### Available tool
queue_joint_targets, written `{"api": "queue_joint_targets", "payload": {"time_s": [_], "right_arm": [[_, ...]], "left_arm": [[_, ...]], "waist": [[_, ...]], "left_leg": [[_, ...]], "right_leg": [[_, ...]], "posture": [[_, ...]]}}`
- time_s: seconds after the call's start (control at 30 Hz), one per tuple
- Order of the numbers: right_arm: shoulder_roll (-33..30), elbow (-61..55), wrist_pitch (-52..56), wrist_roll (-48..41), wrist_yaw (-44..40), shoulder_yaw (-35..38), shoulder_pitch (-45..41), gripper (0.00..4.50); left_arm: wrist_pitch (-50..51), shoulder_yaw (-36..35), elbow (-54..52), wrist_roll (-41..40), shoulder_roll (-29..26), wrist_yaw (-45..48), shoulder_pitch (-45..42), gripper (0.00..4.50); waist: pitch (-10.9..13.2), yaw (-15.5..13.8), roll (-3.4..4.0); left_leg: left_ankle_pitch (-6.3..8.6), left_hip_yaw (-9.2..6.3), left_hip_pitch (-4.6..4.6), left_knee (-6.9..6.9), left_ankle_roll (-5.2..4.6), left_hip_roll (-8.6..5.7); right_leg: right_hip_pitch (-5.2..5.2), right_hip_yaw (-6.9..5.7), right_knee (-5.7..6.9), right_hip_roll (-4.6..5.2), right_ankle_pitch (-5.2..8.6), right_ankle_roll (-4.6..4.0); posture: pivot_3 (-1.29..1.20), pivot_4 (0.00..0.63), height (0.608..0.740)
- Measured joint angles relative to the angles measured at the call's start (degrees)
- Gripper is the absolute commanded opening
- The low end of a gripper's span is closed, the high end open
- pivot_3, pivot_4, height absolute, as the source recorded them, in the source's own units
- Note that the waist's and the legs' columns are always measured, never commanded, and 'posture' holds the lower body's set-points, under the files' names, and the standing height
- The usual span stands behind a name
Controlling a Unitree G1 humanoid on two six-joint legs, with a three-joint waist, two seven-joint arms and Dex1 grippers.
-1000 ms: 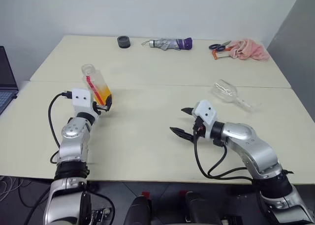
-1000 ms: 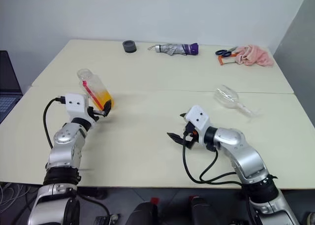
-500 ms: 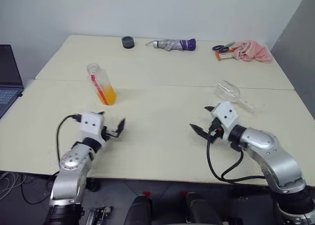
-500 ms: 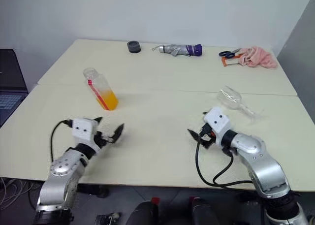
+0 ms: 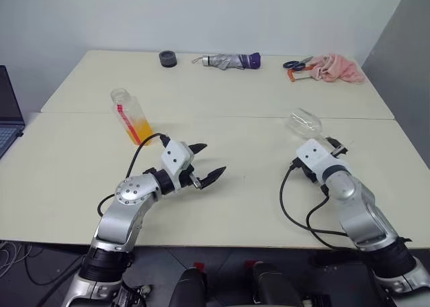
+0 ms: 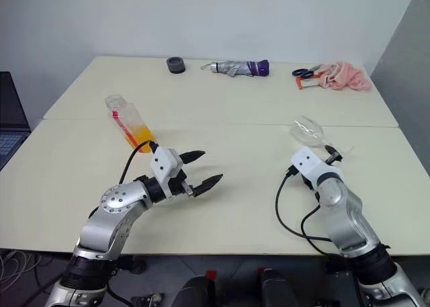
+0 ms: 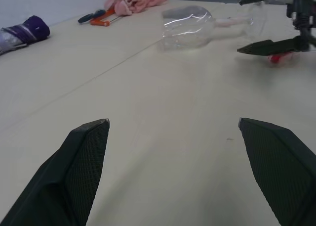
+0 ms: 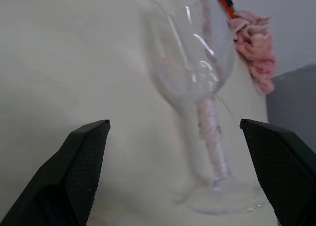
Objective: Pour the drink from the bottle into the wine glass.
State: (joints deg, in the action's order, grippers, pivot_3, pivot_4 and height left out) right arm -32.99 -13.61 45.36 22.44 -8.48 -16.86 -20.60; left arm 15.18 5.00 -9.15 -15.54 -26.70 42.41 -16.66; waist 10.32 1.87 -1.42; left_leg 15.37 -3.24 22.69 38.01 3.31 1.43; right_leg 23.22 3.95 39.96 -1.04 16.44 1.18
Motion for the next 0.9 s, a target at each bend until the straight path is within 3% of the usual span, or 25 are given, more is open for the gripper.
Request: {"api": "queue_joint_targets", "payload": {"time_s": [0.7, 0.8, 0.9], "right_arm": [[4.5, 34.9, -14.7, 13.9, 11.1, -3.3, -13.4, 4.5], [4.9, 37.7, -15.9, 14.6, 11.2, -3.4, -14.5, 3.88], [5.2, 39.8, -16.3, 14.6, 10.9, -3.3, -14.9, 2.82]], "left_arm": [[-0.7, 2.7, 2.4, 2.0, 5.0, -0.7, -3.2, 4.47], [-0.7, 2.8, 2.5, 2.2, 5.2, -0.8, -3.5, 4.5], [-0.7, 2.8, 2.5, 2.5, 5.5, -1.0, -3.5, 4.5]], "waist": [[0.0, 0.2, -0.01], [0.0, 0.2, -0.01], [0.0, 0.2, -0.01]], "left_leg": [[0.0, 0.11, -0.02, 0.01, -0.01, 0.01], [0.0, 0.11, -0.04, 0.03, 0.0, 0.01], [0.0, 0.1, -0.03, 0.02, -0.01, 0.01]], "right_leg": [[0.01, 0.09, 0.01, 0.04, -0.01, -0.01], [-0.02, 0.09, 0.01, 0.03, -0.02, 0.0], [-0.02, 0.09, 0.02, 0.04, -0.02, 0.0]], "posture": [[0.0, 0.15, 0.74], [0.0, 0.15, 0.74], [0.0, 0.15, 0.74]]}}
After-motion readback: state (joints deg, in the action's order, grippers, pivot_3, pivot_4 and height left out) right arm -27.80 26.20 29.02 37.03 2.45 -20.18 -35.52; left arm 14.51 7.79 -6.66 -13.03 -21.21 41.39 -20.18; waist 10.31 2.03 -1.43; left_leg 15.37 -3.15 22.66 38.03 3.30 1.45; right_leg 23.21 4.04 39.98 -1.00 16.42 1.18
